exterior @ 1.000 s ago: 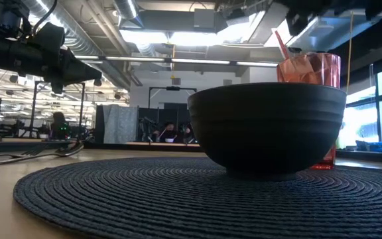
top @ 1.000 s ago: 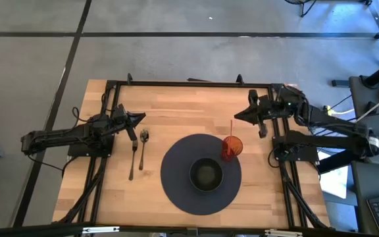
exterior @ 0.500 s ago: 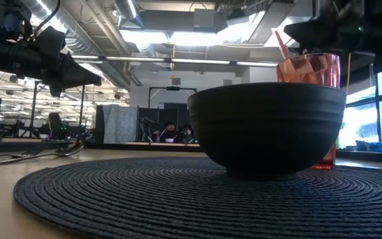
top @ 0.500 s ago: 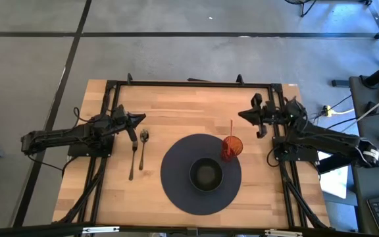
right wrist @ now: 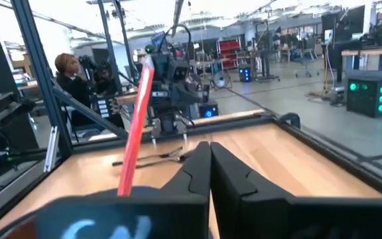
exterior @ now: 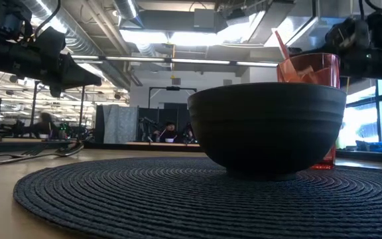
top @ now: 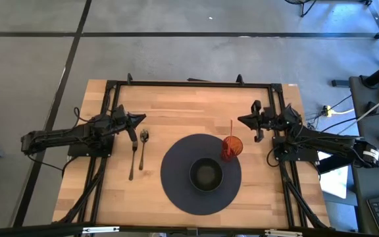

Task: Pick & Place Utensil
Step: Put the black spoon into the black bowl

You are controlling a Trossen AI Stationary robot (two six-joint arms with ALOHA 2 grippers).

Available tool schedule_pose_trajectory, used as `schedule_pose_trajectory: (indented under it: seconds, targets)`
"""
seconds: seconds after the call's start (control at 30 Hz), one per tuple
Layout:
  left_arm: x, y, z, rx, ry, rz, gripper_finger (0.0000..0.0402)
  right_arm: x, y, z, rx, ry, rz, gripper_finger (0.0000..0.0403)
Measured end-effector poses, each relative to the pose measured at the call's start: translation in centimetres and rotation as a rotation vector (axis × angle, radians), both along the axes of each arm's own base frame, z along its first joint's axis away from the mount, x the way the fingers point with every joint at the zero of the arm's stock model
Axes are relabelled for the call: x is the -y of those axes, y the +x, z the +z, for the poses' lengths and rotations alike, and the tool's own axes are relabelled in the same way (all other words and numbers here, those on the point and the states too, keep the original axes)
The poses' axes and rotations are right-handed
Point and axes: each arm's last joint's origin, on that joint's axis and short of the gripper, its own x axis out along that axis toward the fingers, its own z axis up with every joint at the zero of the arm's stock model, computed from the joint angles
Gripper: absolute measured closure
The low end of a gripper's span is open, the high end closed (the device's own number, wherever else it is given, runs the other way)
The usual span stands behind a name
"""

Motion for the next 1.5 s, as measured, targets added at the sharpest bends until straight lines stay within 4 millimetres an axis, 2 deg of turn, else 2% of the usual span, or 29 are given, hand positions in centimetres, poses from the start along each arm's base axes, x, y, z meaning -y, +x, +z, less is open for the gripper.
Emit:
schedule_pose_trajectory:
  seconds: [0.43,0.73,1.0,1.1,1.33,1.5]
  targets:
    - [-0.2,0.0,-0.1,-0.011,-0.013,0.05,0.0398,0.0,0.0,0.1,0.003,-0.043,-0.007,0.04]
    - [-0.4,0.0,-0.2,-0.028,0.01,0.149,0.0399,-0.4,-0.6,2.0,0.18,-0.125,0.002,0.0401]
    - [0.0,0.4,-0.7,-0.065,-0.039,-0.041,0.0398,-0.6,-1.7,1.9,0.146,-0.123,-0.004,0.0402]
    - [0.0,0.5,-0.9,-0.089,-0.04,-0.05,0.04,-0.7,-2.1,2.1,0.172,-0.154,-0.018,0.0402]
    - [-0.2,0.6,-1.2,-0.069,-0.134,0.027,0.0399,-1.0,-2.5,2.4,0.195,-0.214,-0.03,0.0402]
    - [0.0,0.7,-0.4,-0.189,-0.372,0.052,0.0399,-0.8,-2.4,2.1,0.157,-0.234,-0.053,0.0394]
